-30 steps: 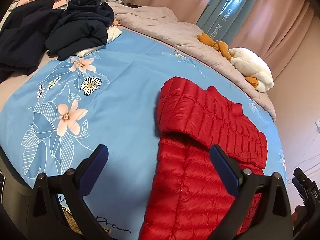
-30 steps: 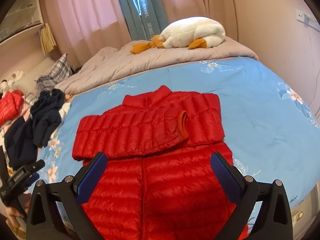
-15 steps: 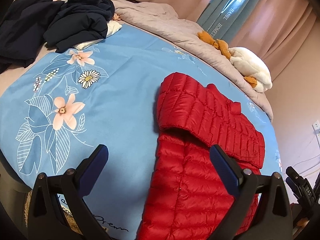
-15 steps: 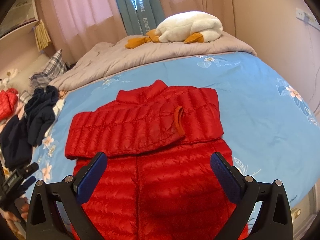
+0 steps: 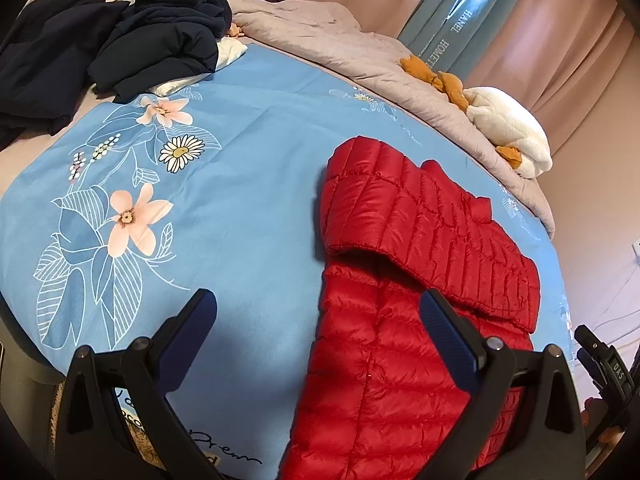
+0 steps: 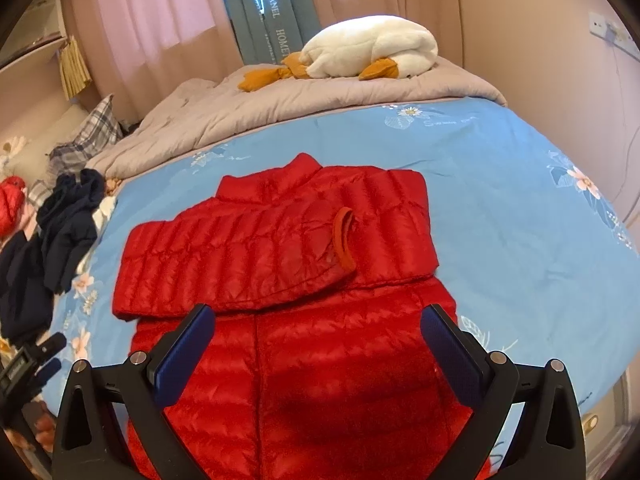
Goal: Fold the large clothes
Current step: 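Withdraw the left gripper from the jacket and move it beside the hem, then grasp the jacket's side edge with the right gripper and fold it inward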
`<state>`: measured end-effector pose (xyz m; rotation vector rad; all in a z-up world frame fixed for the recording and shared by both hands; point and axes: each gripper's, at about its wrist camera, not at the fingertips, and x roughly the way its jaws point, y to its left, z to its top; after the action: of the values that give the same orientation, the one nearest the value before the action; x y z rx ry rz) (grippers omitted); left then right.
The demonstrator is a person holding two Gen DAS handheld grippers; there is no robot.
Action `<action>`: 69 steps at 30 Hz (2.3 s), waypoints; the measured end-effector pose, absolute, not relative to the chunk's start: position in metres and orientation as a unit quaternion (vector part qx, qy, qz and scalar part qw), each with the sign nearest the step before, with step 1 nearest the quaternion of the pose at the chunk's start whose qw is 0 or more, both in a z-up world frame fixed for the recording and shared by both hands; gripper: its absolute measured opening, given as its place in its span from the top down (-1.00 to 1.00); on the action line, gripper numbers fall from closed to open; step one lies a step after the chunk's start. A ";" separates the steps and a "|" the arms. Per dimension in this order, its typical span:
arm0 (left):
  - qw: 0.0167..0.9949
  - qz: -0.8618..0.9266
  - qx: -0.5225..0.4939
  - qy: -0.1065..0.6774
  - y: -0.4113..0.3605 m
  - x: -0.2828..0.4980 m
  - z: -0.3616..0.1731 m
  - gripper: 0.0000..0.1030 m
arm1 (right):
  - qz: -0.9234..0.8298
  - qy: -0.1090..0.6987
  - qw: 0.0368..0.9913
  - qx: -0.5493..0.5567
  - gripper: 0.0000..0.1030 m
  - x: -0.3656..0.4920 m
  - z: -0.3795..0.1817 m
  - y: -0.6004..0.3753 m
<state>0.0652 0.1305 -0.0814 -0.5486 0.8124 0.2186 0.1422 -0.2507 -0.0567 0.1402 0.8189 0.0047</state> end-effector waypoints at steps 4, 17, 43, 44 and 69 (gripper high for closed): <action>0.877 0.105 -0.258 0.391 0.130 0.066 -0.082 -0.97 | -0.001 0.403 0.912 0.069 -0.98 0.149 -0.060 -0.256; 0.873 0.103 -0.254 0.404 0.124 0.070 -0.089 -0.97 | -0.005 0.441 0.892 0.098 -0.52 0.190 -0.077 -0.284; 0.867 0.112 -0.255 0.413 0.122 0.074 -0.094 -0.97 | 0.049 0.503 0.862 0.047 0.61 0.256 -0.116 -0.245; 0.867 0.111 -0.255 0.413 0.122 0.074 -0.094 -0.97 | 0.054 0.497 0.865 0.049 0.67 0.253 -0.110 -0.245; 0.863 0.114 -0.255 0.421 0.124 0.078 -0.102 -0.97 | -0.050 0.397 0.917 -0.007 0.73 0.265 -0.050 -0.276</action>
<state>0.0781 0.1243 -0.1017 -0.5349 0.8825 0.2391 0.2651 -0.2759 -0.0502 -0.0134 0.8166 -0.1021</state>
